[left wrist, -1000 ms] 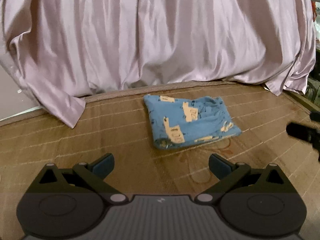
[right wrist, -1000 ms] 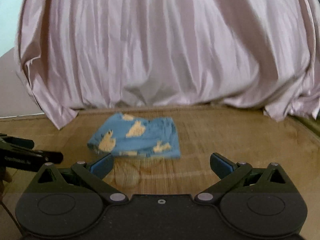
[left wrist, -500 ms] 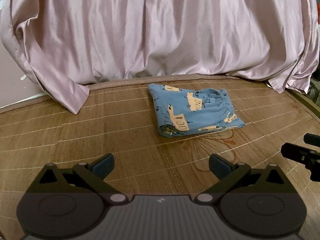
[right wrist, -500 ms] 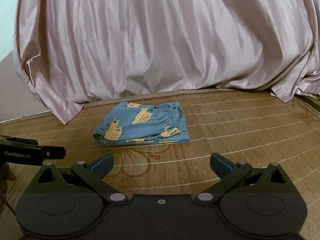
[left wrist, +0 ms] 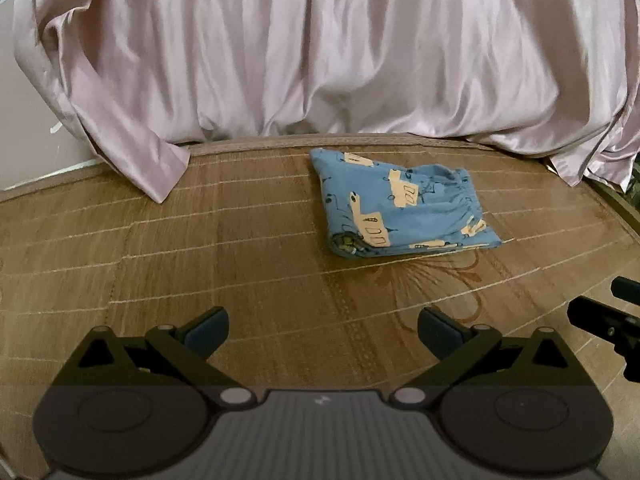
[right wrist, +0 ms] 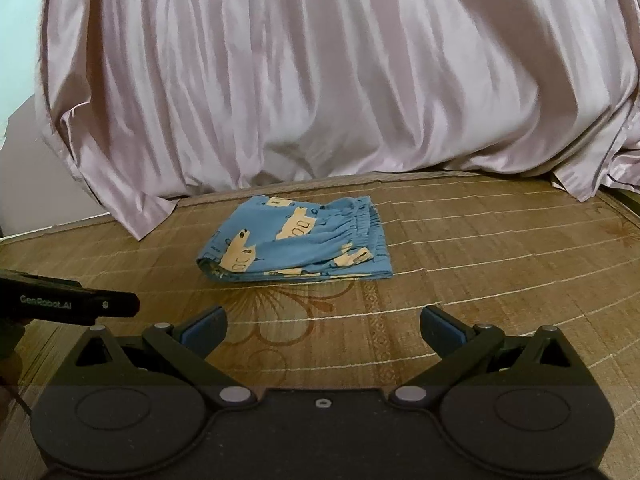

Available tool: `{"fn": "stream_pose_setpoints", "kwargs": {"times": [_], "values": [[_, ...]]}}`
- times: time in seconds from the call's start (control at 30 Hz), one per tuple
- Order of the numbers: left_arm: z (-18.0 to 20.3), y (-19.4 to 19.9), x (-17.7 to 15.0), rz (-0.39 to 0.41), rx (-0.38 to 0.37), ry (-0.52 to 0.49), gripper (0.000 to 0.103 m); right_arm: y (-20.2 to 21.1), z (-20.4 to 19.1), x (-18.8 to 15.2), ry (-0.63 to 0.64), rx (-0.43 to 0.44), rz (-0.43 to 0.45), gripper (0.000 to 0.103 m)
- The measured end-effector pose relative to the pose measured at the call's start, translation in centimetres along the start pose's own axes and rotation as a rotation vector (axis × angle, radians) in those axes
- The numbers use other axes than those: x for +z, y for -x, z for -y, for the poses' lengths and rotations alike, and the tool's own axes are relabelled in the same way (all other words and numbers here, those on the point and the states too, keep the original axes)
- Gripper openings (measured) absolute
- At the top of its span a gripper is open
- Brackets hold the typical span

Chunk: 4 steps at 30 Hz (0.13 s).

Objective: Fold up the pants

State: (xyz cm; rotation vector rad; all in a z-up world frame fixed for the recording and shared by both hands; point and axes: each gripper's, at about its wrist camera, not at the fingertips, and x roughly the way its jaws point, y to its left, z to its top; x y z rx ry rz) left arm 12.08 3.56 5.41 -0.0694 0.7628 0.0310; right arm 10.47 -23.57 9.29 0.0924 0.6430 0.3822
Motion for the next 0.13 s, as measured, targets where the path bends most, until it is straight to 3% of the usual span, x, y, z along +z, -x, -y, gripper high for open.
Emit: {"fn": "stream_pose_setpoints", "kwargs": {"times": [0.13], "values": [[-0.01, 0.03, -0.12, -0.002, -0.005, 0.001, 0.103, -0.05, -0.06, -0.09, 0.003, 0.005, -0.005, 0.102]]}}
